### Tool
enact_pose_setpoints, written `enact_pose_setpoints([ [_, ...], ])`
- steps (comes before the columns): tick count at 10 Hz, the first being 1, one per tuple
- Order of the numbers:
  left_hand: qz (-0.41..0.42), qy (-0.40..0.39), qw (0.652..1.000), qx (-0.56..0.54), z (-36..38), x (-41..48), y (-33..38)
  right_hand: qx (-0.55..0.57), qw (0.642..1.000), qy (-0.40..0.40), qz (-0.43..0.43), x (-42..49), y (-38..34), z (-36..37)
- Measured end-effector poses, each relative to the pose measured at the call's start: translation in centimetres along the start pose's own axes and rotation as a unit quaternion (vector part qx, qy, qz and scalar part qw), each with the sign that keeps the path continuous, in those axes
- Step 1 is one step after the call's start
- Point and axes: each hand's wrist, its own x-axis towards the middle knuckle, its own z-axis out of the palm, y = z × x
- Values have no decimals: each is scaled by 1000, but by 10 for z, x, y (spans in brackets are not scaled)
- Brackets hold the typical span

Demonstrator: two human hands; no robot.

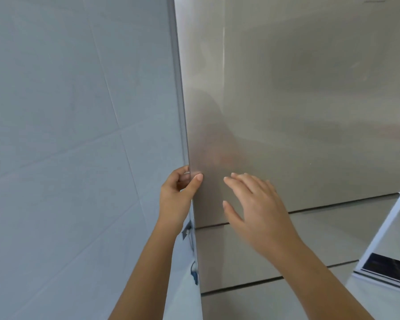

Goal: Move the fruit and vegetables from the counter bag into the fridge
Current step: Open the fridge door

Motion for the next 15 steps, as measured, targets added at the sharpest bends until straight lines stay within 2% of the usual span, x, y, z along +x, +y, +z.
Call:
enact_pose_setpoints([
  [2,-5,7,1000,-13,0,-6,1,-1,1000,-12,3,-9,-3,1],
  [5,39,-33,998,-42,-7,-53,6,-36,999,13,22,-44,-17,-22],
  [9,95,-59,993,44,2,-151,29,-48,997,25,46,-113,-27,-82],
  [12,134,-111,980,92,28,-242,48,-49,996,21,68,-191,-31,-153],
  [15,153,-204,963,93,56,-313,67,-92,989,23,111,-261,-35,-212],
])
